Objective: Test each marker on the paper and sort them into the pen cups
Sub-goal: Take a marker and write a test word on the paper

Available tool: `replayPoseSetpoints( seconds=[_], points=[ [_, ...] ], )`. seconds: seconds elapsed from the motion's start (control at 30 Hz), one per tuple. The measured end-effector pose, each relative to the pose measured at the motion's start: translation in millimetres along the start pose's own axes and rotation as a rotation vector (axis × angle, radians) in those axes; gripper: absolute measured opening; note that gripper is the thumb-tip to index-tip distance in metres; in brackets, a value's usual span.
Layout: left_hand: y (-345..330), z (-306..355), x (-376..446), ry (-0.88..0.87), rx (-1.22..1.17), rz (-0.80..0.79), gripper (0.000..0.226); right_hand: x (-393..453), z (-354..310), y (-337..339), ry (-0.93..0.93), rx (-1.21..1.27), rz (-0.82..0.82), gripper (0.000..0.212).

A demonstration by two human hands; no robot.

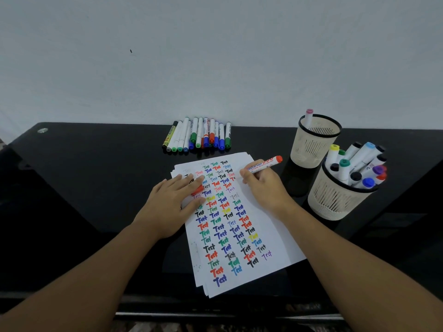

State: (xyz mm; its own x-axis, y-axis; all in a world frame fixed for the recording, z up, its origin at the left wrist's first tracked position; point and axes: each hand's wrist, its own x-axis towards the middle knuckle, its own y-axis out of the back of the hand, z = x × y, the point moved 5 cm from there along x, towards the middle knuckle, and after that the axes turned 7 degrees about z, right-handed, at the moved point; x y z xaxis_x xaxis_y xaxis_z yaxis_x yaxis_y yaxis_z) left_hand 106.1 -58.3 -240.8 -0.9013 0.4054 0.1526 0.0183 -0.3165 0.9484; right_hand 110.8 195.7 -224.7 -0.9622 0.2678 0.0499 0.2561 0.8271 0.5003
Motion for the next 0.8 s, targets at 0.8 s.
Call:
replayPoseSetpoints(
  seconds=[0.8],
  points=[
    [-1.4,-2.0,0.6,-0.004,-0.004,0.008,0.065,5.3,5.9,-4.8,-0.013,-0.087,0.004,0.030]
  ],
)
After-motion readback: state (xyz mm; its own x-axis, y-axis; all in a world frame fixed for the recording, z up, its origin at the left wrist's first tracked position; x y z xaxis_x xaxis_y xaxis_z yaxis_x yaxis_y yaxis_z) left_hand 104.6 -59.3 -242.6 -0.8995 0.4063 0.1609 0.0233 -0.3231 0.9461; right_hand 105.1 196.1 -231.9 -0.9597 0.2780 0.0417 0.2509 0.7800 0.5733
